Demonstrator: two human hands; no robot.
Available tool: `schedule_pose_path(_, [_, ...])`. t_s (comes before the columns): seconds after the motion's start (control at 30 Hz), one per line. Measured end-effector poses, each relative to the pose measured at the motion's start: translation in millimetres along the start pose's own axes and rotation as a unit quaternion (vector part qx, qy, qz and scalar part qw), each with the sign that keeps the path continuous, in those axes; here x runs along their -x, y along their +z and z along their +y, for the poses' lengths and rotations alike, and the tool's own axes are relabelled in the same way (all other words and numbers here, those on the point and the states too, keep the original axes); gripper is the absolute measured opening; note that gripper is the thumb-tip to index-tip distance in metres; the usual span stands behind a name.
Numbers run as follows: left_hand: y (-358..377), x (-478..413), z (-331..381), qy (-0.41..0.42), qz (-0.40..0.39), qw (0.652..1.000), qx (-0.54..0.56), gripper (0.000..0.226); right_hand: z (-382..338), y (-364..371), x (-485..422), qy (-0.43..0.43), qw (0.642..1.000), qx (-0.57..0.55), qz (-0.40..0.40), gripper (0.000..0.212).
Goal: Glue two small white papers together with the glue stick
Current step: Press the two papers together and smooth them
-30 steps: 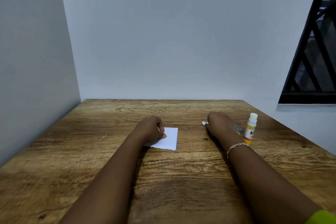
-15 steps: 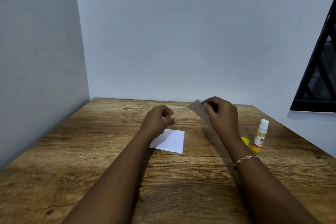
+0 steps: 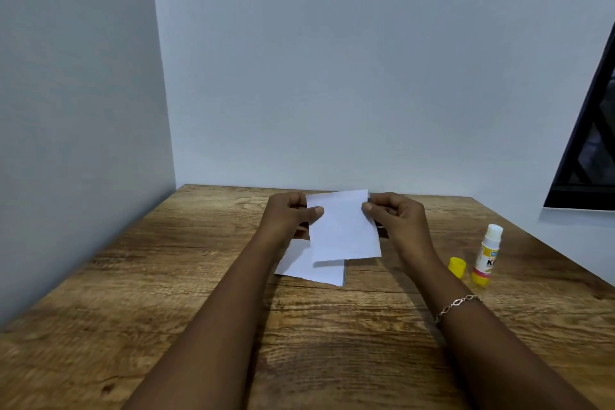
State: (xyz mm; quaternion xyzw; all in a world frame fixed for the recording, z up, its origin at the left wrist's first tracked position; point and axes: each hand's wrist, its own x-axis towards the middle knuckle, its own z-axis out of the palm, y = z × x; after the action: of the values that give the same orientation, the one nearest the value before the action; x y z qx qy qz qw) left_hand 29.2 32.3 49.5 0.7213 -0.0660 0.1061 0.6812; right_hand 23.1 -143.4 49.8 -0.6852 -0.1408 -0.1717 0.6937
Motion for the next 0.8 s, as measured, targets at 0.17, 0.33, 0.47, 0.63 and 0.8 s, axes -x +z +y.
schedule_pose_path(0.17, [-5,2,2,-0.032,-0.006,0.999,0.012,0.044,3,-1,0,0.017,1.000,0.018,-0.003,0.013])
schedule_pose_path(0.33, [-10,1,1,-0.069,-0.009,0.998,0.007,0.045,4,-3,-1,0.035,0.999,0.019,-0.021,0.012])
schedule_pose_path(0.47, [-11,5,5,-0.081,-0.014,0.996,0.020,0.030,6,-4,-2,0.047,0.999,0.006,-0.016,0.011])
schedule_pose_path(0.63, [-19,-4,-13,-0.024,0.098,0.964,-0.245,0.010,8,-12,-5,0.048,0.997,-0.005,0.060,0.011])
schedule_pose_path(0.8, [-19,-12,-28,-0.063,-0.054,0.886,-0.457,0.051,5,-11,-2,0.063,0.996,-0.032,0.060,0.024])
